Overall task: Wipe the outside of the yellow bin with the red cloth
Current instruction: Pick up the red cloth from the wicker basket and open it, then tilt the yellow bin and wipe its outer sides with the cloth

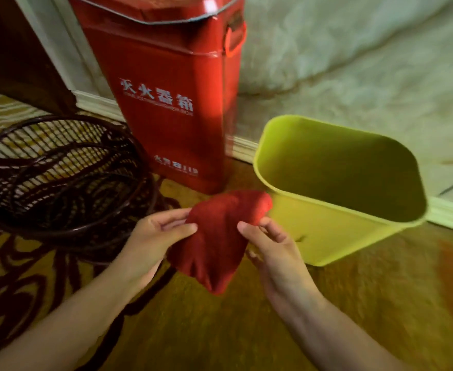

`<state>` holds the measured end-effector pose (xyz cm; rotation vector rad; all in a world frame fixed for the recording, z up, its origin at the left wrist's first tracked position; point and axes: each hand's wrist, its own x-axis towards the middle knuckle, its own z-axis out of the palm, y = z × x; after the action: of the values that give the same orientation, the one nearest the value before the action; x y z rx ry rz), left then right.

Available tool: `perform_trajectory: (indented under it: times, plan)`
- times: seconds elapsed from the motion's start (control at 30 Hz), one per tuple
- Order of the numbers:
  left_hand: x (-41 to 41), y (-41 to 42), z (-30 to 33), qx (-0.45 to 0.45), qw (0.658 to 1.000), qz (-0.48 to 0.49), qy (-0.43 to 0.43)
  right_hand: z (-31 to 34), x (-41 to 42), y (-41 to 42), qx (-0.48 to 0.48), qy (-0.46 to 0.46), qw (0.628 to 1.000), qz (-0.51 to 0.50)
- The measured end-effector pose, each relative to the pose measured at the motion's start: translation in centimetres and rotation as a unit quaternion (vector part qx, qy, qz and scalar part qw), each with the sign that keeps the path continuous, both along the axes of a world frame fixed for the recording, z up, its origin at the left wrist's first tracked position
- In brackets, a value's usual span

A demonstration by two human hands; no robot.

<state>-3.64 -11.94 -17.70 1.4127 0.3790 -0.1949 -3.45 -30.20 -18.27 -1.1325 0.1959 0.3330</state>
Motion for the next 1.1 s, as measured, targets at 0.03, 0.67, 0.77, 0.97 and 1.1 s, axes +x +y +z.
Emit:
perform_trajectory:
  times: [0.03, 0.67, 0.77, 0.97, 1.1]
  plan:
    - [-0.3, -0.8, -0.4, 0.009, 1.0, -0.008, 0.003, -0.2, -0.4, -0.7, -0.037, -0.015, 0.999, -0.016]
    - [5.2, -7.1, 4.9, 0.572, 0.648, -0.24, -0.442, -3.0, -4.9, -9.6, -0.012, 0.069, 0.997, -0.024]
    - [8.1, -11.0, 5.7, 0.636, 0.579, -0.352, -0.371, -2.9, -6.0, -11.4, 0.01, 0.079, 0.995, -0.056]
    - [10.0, -13.5, 5.9, 0.543, 0.664, -0.378, -0.35, -2.2, -6.7, -14.9, 0.022, 0.075, 0.989, -0.129]
    - [11.2, -16.0, 7.5, 0.483, 0.721, -0.354, -0.347, -1.1, -6.6, -17.0, 0.014, 0.045, 0.982, -0.185]
